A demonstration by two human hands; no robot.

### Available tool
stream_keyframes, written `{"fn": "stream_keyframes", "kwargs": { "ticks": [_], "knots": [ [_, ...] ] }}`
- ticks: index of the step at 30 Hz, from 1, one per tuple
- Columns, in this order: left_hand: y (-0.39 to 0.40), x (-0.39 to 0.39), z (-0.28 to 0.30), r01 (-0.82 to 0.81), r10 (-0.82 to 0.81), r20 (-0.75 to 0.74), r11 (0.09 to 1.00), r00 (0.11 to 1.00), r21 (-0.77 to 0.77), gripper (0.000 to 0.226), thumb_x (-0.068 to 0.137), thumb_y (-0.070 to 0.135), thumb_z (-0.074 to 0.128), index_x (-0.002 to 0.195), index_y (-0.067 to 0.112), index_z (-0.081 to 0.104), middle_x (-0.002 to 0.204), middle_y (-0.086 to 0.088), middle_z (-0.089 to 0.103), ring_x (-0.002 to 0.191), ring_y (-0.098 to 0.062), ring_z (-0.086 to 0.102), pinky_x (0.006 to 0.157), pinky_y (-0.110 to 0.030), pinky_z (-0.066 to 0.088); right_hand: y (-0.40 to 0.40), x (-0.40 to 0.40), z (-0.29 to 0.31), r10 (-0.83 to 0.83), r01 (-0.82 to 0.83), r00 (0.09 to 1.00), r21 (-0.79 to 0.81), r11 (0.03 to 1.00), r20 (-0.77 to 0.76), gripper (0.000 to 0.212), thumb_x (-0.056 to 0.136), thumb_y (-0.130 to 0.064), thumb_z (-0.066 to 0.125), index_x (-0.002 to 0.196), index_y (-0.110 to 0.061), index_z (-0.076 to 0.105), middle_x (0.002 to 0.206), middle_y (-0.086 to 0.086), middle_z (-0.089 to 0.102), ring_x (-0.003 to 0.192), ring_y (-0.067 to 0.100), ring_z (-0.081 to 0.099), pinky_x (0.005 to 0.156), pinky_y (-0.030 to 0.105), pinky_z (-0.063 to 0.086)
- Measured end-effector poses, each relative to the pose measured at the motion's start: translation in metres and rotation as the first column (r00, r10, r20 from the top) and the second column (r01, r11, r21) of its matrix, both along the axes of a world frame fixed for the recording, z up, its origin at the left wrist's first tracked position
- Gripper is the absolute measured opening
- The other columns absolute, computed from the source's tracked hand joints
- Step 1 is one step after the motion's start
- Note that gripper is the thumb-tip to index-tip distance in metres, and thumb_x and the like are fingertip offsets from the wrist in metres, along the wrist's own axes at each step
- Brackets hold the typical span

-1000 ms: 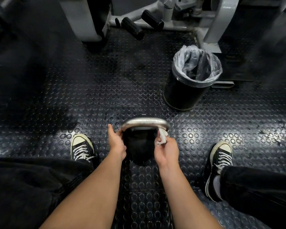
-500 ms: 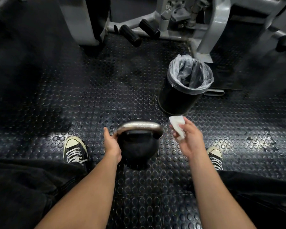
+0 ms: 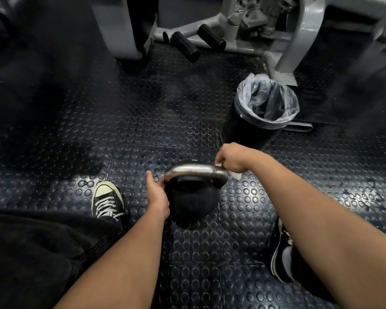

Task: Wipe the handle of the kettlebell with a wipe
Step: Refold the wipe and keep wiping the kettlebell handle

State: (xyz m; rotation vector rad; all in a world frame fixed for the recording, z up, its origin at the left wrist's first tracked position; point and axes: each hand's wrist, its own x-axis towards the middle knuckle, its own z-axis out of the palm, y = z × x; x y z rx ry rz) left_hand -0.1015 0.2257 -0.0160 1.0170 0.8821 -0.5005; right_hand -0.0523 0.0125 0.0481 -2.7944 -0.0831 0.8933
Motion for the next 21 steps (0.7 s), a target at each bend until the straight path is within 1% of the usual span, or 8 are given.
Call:
{"fn": "stream_keyframes", "kwargs": {
  "ticks": [4,7,11,15,17,19,20,21],
  "knots": [
    [0.000,0.000,-0.002,0.006,-0.006,0.002,1.000,1.000,-0.008,0.077,0.104,0.065,0.021,0.138,0.007,0.059,0.098,-0.003,0.065,0.074,-0.014,0.057,0.118,-0.052,0.021,-0.001,-0.007,0.005,-0.041,0.039,0.999,0.057,0.998,0.036,0.041,0.090,0.000,0.050,0.110,-0.025,0.076,0.104,-0.004,0.069,0.095,0.016,0.061,0.086,0.032,0.054],
    [0.001,0.000,-0.002,0.005,-0.005,0.023,1.000,1.000,0.001,0.075,0.105,0.064,0.020,0.136,0.007,0.059,0.097,-0.004,0.065,0.078,-0.015,0.059,0.118,-0.051,0.021,-0.005,-0.011,-0.005,-0.088,0.087,0.995,0.031,0.996,0.049,0.040,0.091,0.001,0.051,0.109,-0.024,0.075,0.103,0.000,0.070,0.091,0.018,0.062,0.082,0.033,0.055],
    [0.001,0.001,-0.006,0.005,-0.005,0.015,1.000,1.000,-0.014,0.077,0.104,0.066,0.022,0.136,0.008,0.060,0.113,-0.009,0.068,0.083,-0.017,0.062,0.119,-0.052,0.025,0.008,-0.007,-0.004,-0.039,0.039,0.998,0.018,0.999,0.046,0.049,0.084,0.008,0.043,0.107,-0.019,0.076,0.100,-0.002,0.069,0.094,0.019,0.062,0.083,0.033,0.055],
    [0.003,0.001,-0.008,0.012,-0.012,0.016,1.000,1.000,-0.002,0.077,0.103,0.067,0.022,0.136,0.009,0.060,0.100,-0.005,0.067,0.081,-0.017,0.062,0.118,-0.054,0.023,0.004,-0.005,0.003,-0.037,0.037,0.996,0.006,0.999,0.077,0.041,0.087,0.002,0.051,0.106,-0.024,0.077,0.103,0.000,0.070,0.092,0.016,0.060,0.084,0.032,0.054],
    [0.003,0.001,-0.008,0.013,-0.012,0.024,1.000,1.000,-0.007,0.077,0.103,0.067,0.022,0.136,0.009,0.060,0.107,-0.006,0.067,0.083,-0.017,0.062,0.118,-0.053,0.022,-0.001,-0.008,0.002,-0.056,0.058,0.995,-0.013,0.998,0.087,0.039,0.087,0.000,0.054,0.103,-0.026,0.078,0.104,0.002,0.071,0.090,0.017,0.062,0.083,0.033,0.056],
    [0.003,0.001,-0.008,0.009,-0.009,0.025,1.000,1.000,-0.014,0.077,0.103,0.068,0.022,0.137,0.009,0.059,0.119,-0.010,0.067,0.091,-0.020,0.064,0.119,-0.052,0.021,0.001,-0.012,0.001,-0.065,0.066,0.995,-0.006,0.998,0.073,0.044,0.085,0.004,0.051,0.104,-0.024,0.078,0.104,0.003,0.071,0.090,0.020,0.064,0.085,0.035,0.057],
    [0.004,0.001,-0.008,0.007,-0.007,0.022,1.000,1.000,-0.015,0.077,0.103,0.067,0.022,0.137,0.009,0.059,0.121,-0.011,0.066,0.095,-0.021,0.064,0.119,-0.052,0.021,0.004,-0.013,0.002,-0.068,0.068,0.995,0.006,0.998,0.072,0.046,0.084,0.006,0.049,0.105,-0.024,0.077,0.105,0.003,0.071,0.091,0.020,0.065,0.086,0.035,0.057],
    [0.003,0.001,-0.009,0.006,-0.006,0.018,1.000,1.000,-0.013,0.077,0.103,0.067,0.022,0.137,0.009,0.059,0.117,-0.010,0.067,0.094,-0.021,0.064,0.119,-0.053,0.022,0.004,-0.016,0.005,-0.073,0.072,0.994,0.019,0.997,0.078,0.046,0.085,0.006,0.050,0.106,-0.023,0.077,0.105,0.002,0.072,0.092,0.019,0.065,0.086,0.035,0.057]
  ]
}}
